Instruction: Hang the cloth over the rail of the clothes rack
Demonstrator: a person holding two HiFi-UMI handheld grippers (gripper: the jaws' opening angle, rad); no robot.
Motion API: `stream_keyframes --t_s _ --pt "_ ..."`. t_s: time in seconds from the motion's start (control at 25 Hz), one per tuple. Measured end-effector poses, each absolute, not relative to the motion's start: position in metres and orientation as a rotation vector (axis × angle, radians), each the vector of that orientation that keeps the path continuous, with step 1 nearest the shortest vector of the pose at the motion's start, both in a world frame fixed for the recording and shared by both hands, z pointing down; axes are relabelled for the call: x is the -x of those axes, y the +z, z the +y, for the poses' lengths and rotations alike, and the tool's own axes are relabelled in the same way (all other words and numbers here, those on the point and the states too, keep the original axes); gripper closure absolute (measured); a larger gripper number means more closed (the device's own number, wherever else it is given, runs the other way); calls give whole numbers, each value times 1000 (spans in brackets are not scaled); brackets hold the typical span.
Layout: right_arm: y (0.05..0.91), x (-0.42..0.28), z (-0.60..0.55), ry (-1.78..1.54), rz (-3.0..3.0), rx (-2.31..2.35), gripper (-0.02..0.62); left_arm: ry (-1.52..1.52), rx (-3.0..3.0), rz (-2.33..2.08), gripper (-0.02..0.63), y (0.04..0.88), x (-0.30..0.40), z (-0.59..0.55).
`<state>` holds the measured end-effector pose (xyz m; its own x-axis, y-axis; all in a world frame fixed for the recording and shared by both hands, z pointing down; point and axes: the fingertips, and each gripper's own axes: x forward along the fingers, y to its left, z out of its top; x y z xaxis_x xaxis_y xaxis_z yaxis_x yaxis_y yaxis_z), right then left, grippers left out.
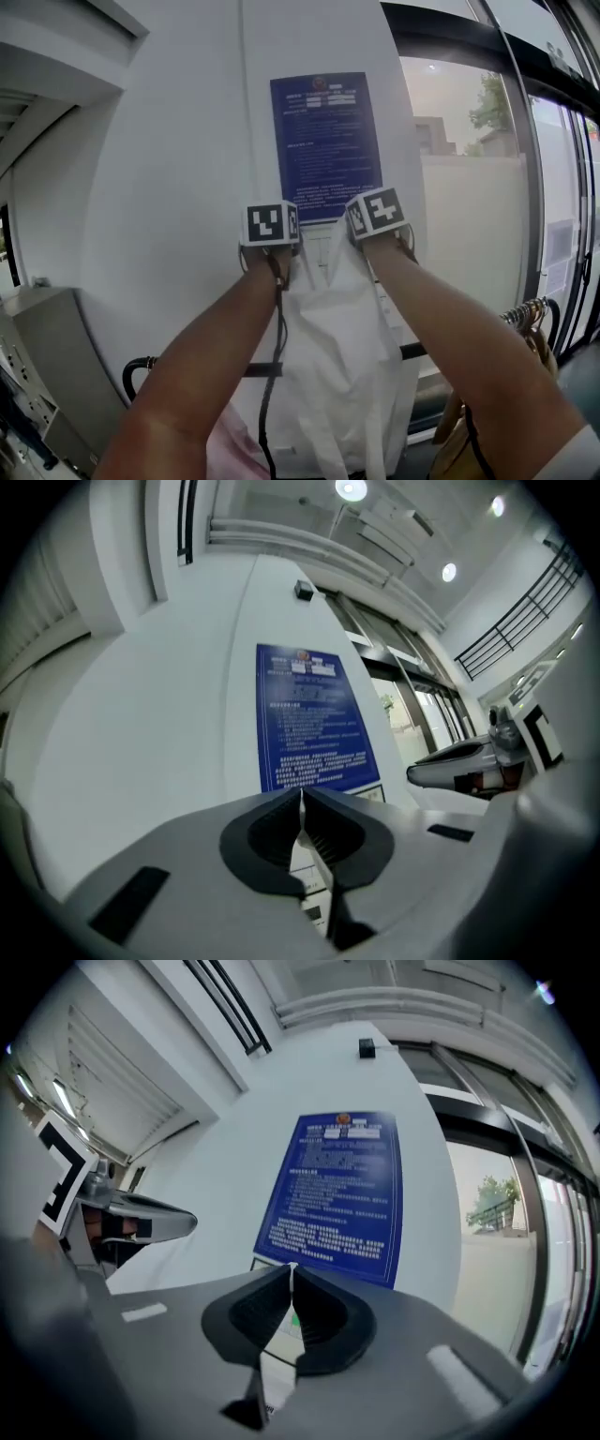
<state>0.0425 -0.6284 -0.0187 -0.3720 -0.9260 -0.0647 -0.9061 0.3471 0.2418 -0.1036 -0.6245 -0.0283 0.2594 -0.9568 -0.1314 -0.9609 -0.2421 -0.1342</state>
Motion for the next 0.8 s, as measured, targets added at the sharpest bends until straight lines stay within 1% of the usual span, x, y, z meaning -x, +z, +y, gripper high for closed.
stream_keyframes --t_s 0.24,0.44,0.56,0.6,0.64,0.68,0.72,0.8 --pt "92 -30 -691 -78 -2402 -1490 584 -186 2450 1898 595 69 109 -687" --pt "130 -23 -702 77 -2348 -1376 584 -384 2514 1920 595 116 116 -706" --pt "146 -22 -703 149 -2343 -1336 577 -434 2533 1917 587 127 114 -710" --pt "146 -22 -704 145 -2346 -1338 550 -420 2526 1917 549 125 114 -712" --pt "143 -21 -704 128 -2352 -1348 507 -394 2516 1920 500 121 115 -712" --pt "138 -21 -705 102 -2360 -1366 487 -366 2503 1925 459 117 117 -712" --pt "132 -21 -704 70 -2366 -1387 482 -345 2491 1932 442 114 119 -712" --pt "121 -21 -703 20 -2382 -1418 482 -313 2489 1939 442 111 121 -710"
